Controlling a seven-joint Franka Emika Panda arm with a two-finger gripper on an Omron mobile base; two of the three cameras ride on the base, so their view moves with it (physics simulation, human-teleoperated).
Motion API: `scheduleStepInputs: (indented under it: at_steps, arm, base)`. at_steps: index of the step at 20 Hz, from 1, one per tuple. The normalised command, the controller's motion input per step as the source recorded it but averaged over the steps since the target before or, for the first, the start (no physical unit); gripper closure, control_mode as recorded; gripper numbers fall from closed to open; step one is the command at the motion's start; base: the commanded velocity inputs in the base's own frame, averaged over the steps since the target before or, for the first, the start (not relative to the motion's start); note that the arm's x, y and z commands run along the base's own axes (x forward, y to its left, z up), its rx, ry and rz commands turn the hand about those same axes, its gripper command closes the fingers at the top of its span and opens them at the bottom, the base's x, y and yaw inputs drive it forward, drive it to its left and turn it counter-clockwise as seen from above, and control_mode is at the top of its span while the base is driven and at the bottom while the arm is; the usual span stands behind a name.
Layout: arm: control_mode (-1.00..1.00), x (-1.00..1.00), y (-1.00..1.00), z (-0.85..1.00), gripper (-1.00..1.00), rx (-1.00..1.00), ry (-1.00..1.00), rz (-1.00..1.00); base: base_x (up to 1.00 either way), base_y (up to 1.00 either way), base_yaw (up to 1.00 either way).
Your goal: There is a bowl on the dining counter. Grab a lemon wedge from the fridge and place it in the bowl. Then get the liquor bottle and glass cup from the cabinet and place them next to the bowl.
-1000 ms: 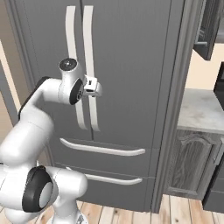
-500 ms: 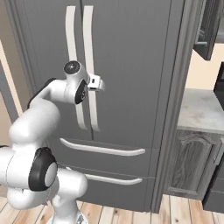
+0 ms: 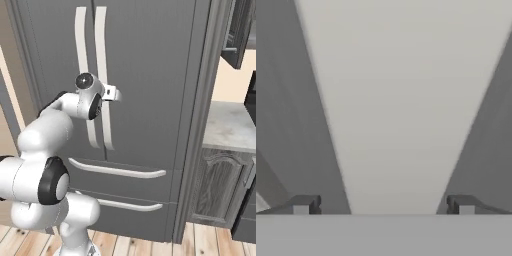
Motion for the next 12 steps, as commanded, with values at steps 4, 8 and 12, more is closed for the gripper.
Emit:
scheduleStepInputs:
  at_steps: [4,8,12]
  arm:
    - [-1.00,0.34,0.00,0.00,-1.00,0.00,-0.06,0.00]
    - [-1.00,0.43,0.00,-0.01,-1.00,0.00,-0.03,0.00]
    - [-1.00,0.46,0.00,-0.02,1.00,0.00,-0.01,0.00]
  base:
    - [0.00,0.00,0.00]
    - [0.00,0.00,0.00]
    - [0.00,0.00,0.00]
